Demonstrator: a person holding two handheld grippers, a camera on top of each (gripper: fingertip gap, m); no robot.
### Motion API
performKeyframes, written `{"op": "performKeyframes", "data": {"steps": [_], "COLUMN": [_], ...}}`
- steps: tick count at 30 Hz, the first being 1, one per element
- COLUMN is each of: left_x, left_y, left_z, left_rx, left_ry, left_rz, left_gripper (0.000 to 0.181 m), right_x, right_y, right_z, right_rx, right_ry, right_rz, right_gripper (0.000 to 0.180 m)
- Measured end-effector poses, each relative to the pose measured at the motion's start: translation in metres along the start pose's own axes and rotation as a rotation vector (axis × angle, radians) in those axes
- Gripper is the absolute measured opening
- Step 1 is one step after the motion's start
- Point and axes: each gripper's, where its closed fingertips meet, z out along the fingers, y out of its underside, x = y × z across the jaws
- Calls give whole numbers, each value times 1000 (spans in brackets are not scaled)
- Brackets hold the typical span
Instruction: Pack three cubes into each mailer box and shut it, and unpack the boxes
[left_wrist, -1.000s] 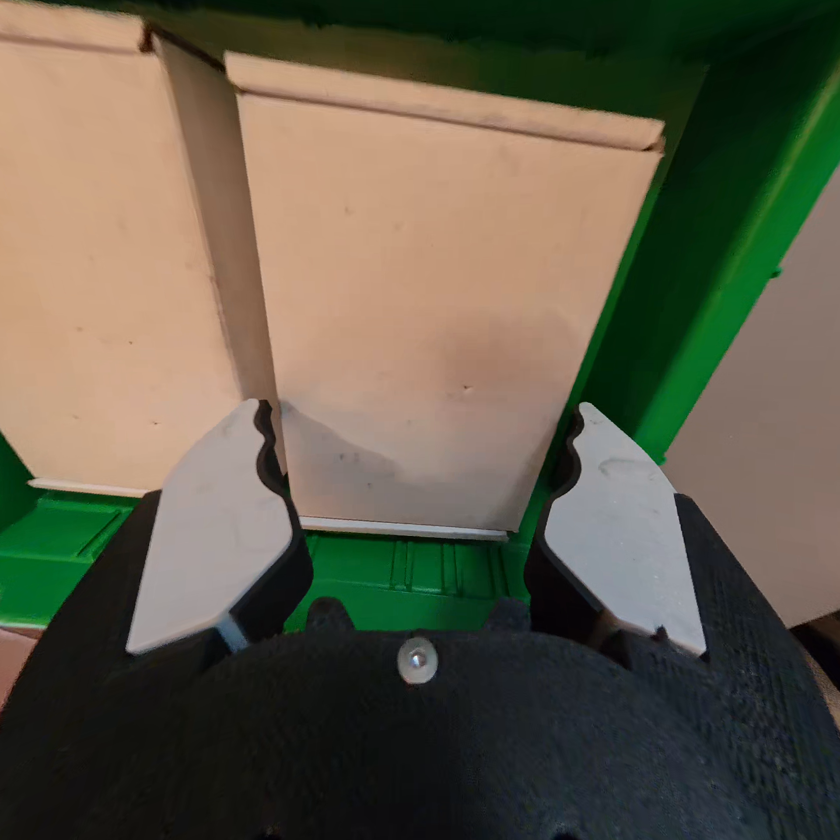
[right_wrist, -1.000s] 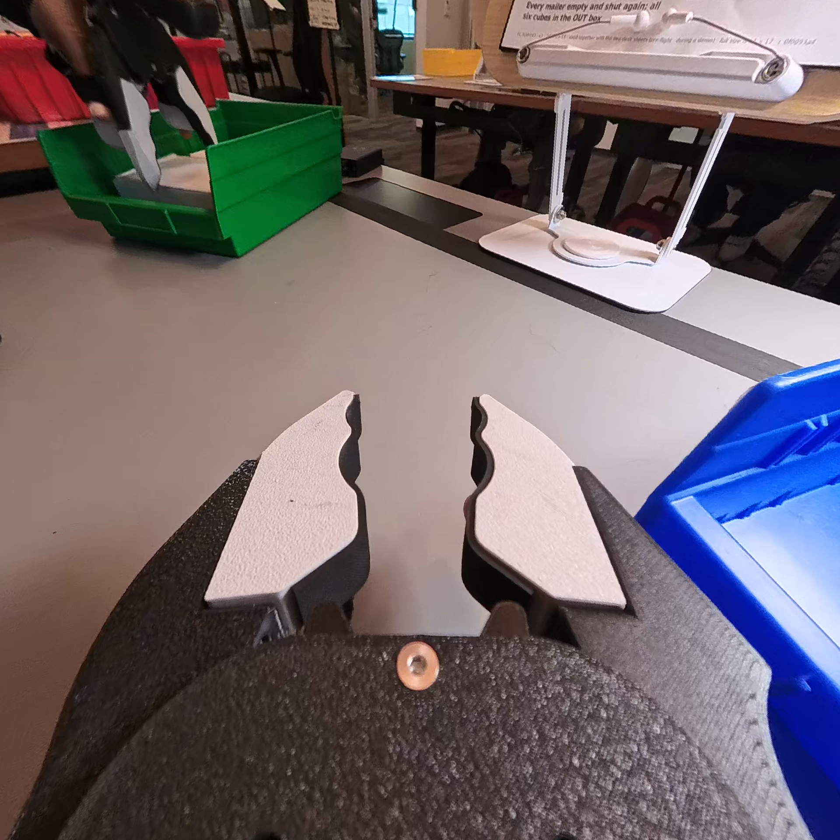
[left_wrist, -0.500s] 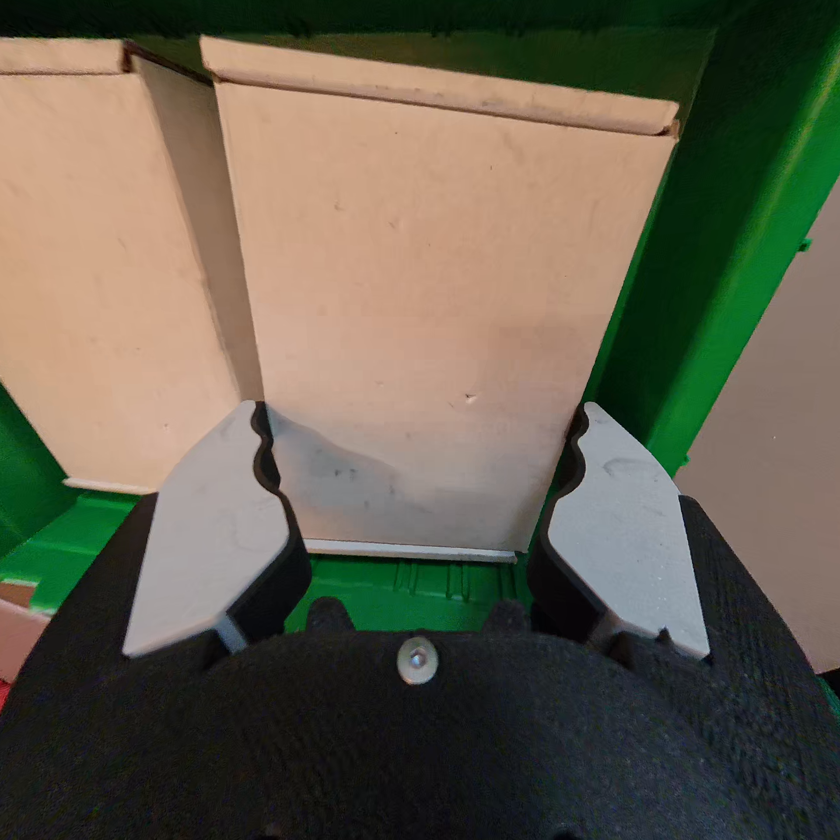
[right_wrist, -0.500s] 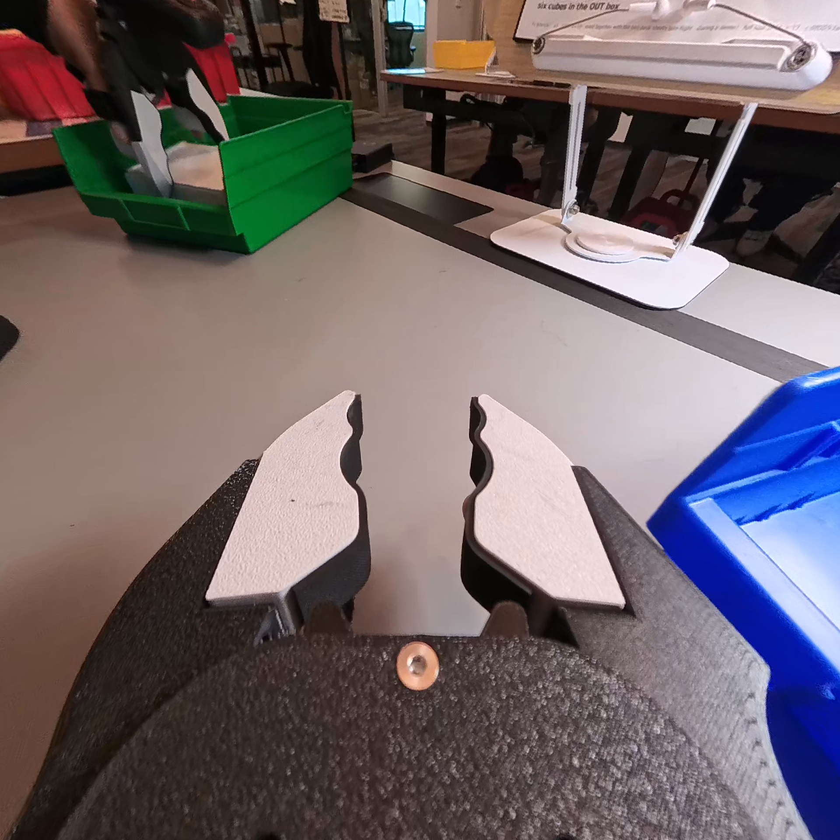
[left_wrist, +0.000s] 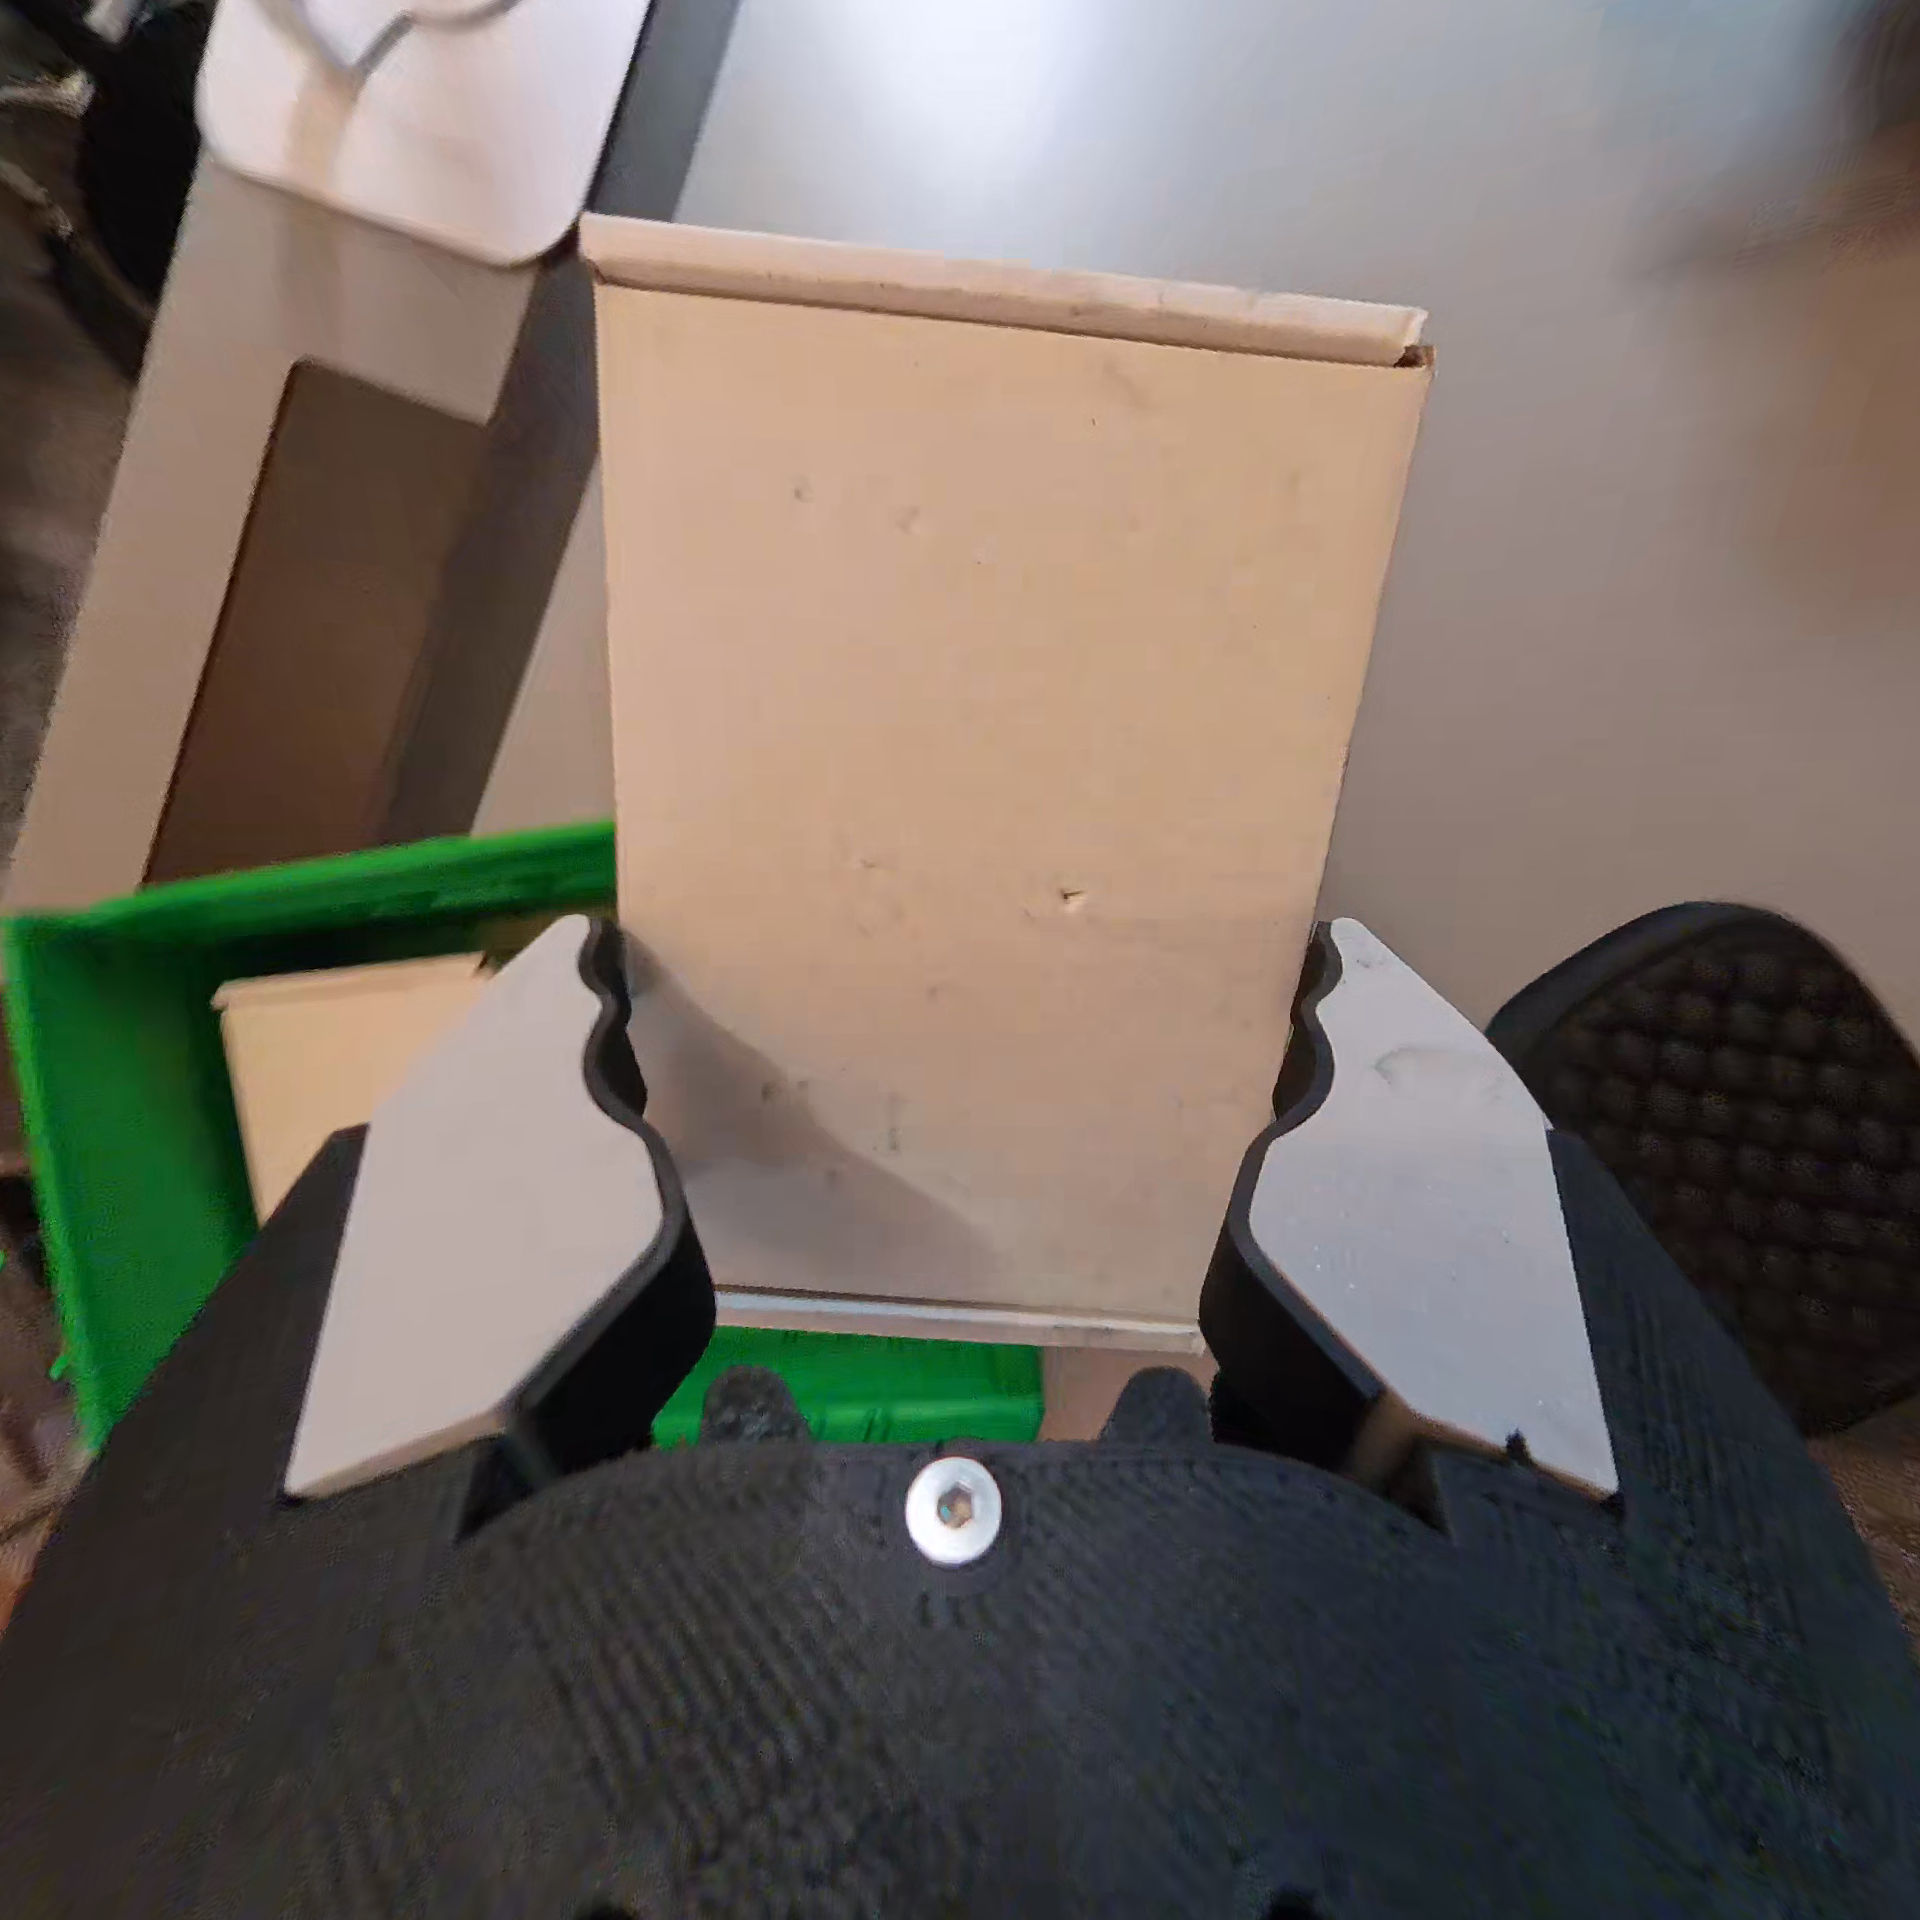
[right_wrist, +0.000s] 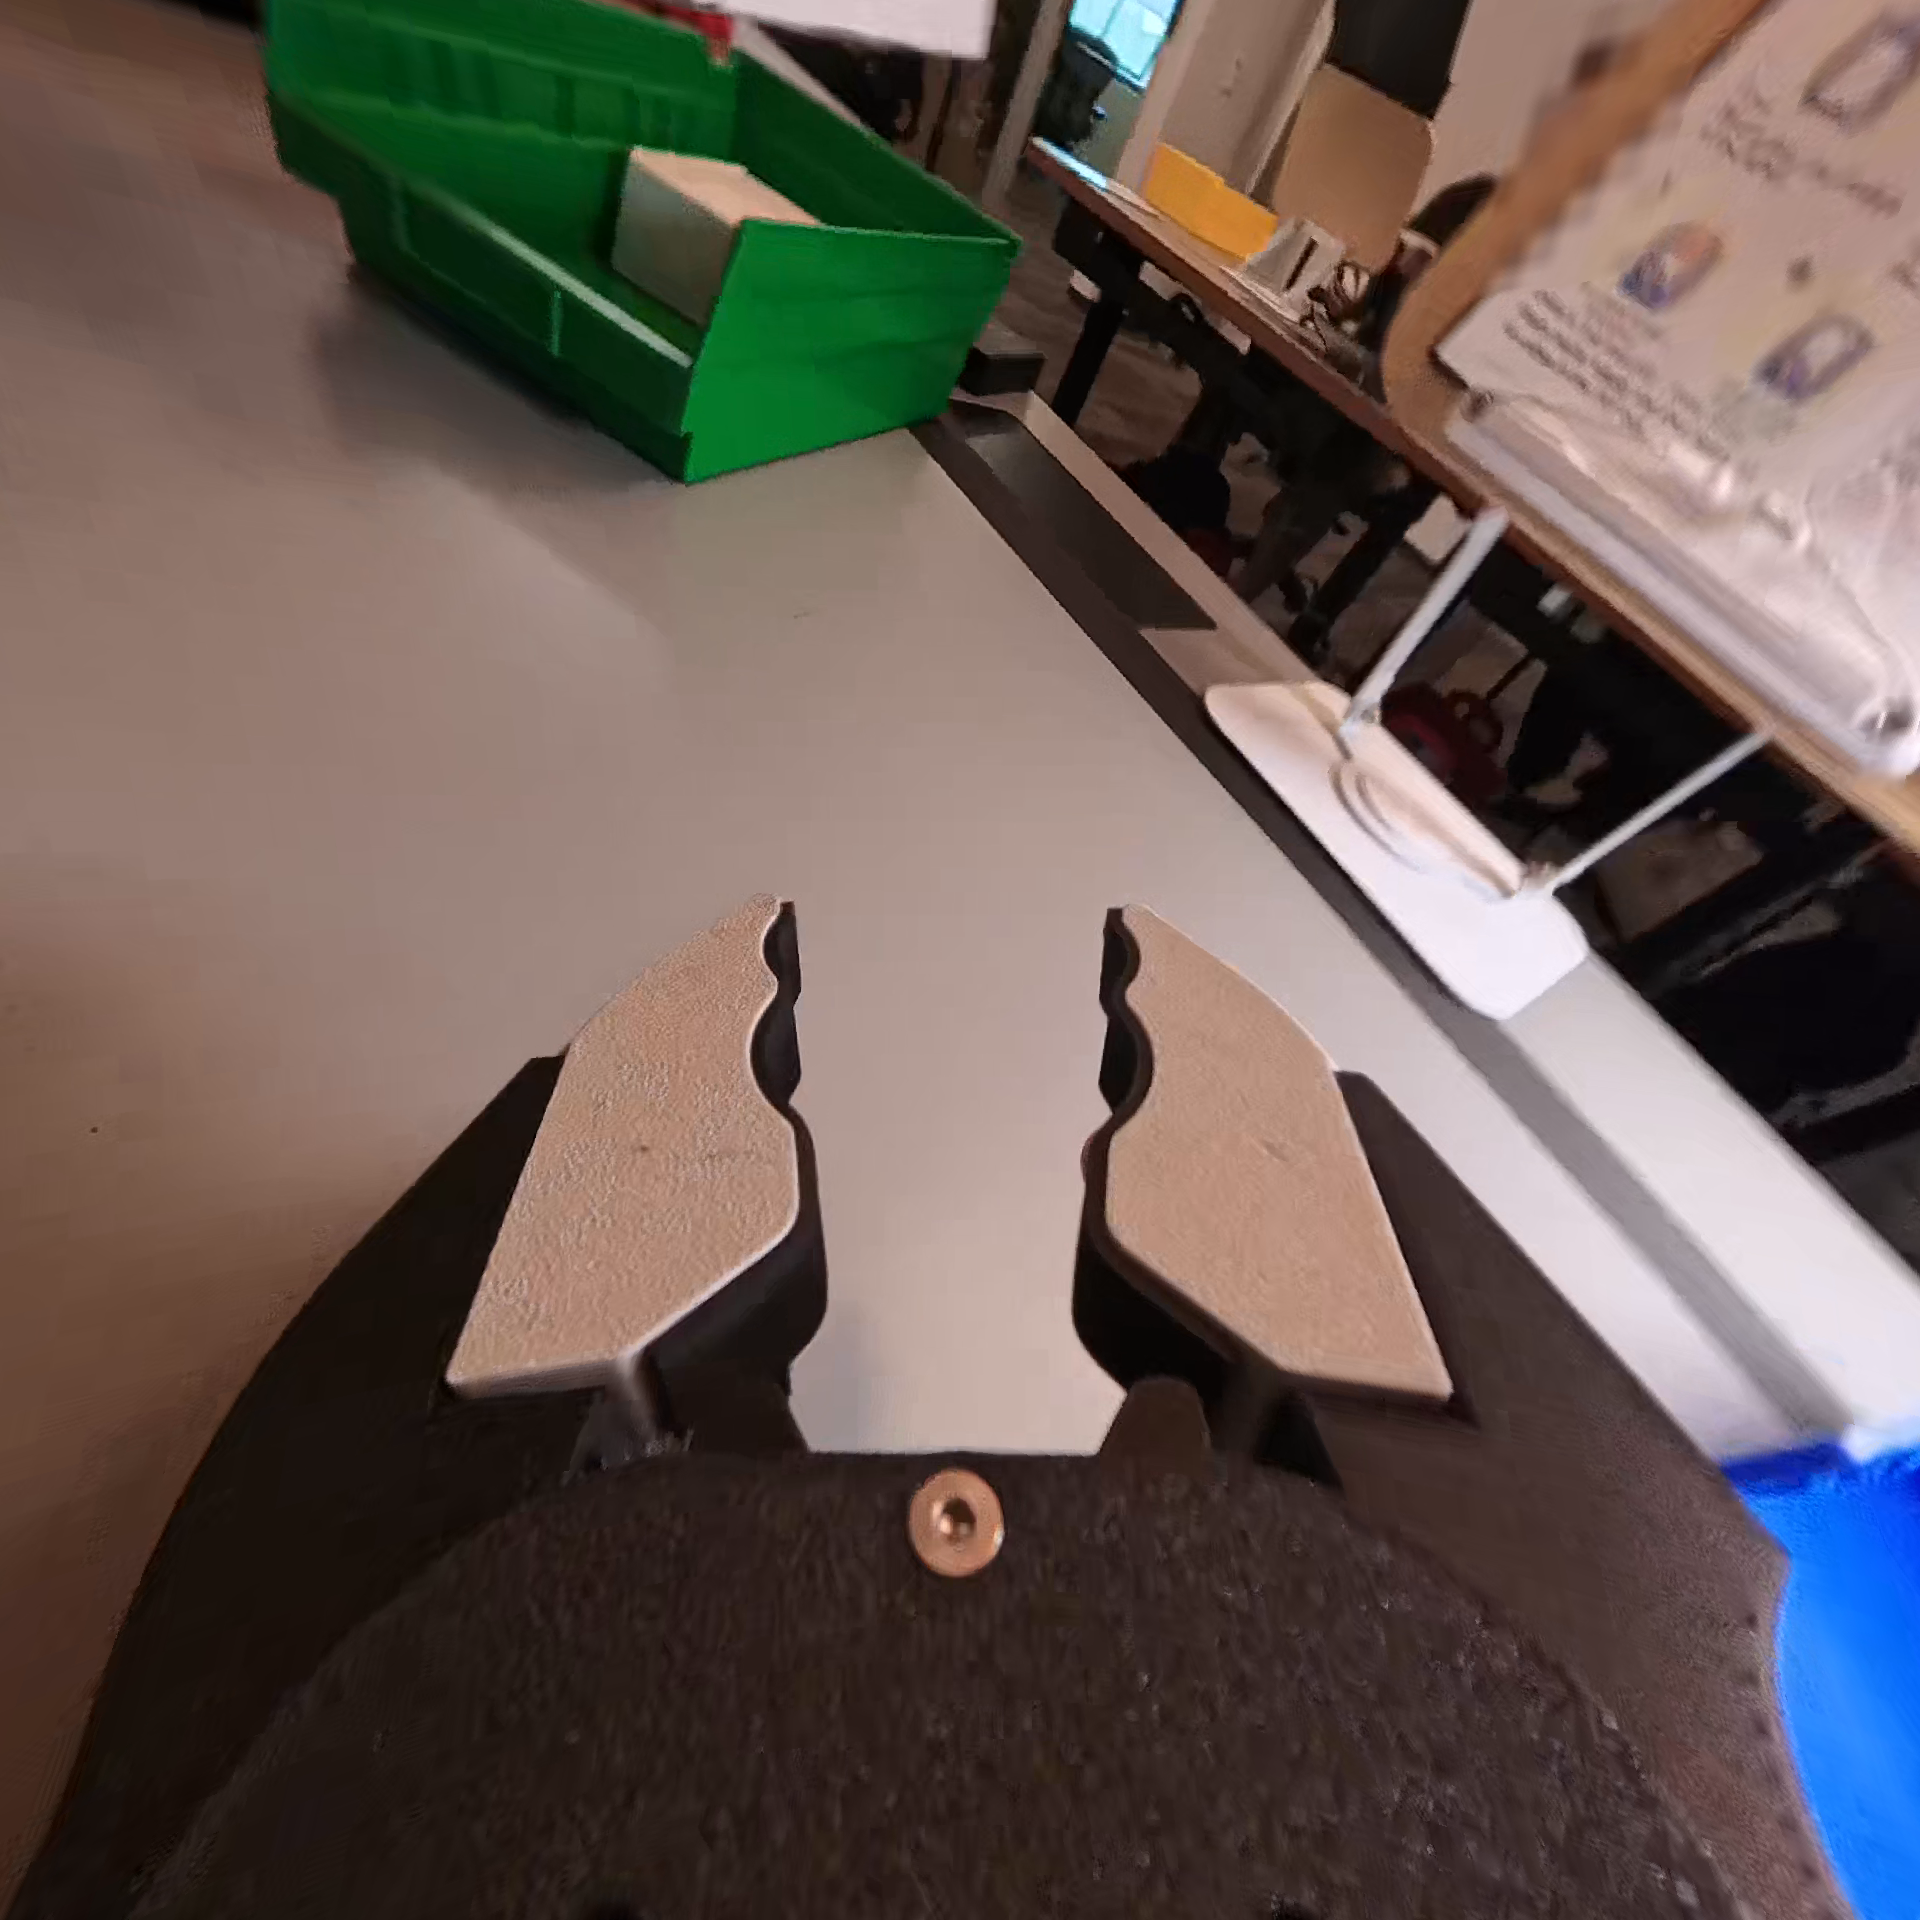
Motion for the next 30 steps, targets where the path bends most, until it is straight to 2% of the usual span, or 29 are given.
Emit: {"op": "performKeyframes", "data": {"steps": [4,6,11,14,16,18,20,21,26,30], "left_x": [51,83,150,176,188,194,194,189,170,158], "left_y": [-39,-58,-82,-87,-82,-81,-93,-100,-128,-122], "left_z": [30,48,99,120,130,134,130,128,98,101], "left_rx": [41,56,27,-14,-75,-97,-20,40,426,615], "left_ry": [124,214,438,555,604,641,662,645,542,387], "left_rz": [97,142,202,201,227,207,153,140,72,11], "left_gripper": [120,120,120,120,120,120,113,108,106,104], "right_x": [-17,-22,-42,-67,-73,-76,-71,-69,-38,-14], "right_y": [-32,-45,-52,-49,-52,-48,-44,-41,-25,-9], "right_z": [10,14,21,19,16,12,7,4,-6,-7], "right_rx": [35,55,107,149,166,155,158,153,143,131], "right_ry": [46,71,140,109,112,60,31,-12,-96,-153], "right_rz": [-278,-371,-680,-788,-799,-776,-694,-617,-199,21], "right_gripper": [63,73,95,96,89,82,80,80,76,75]}}
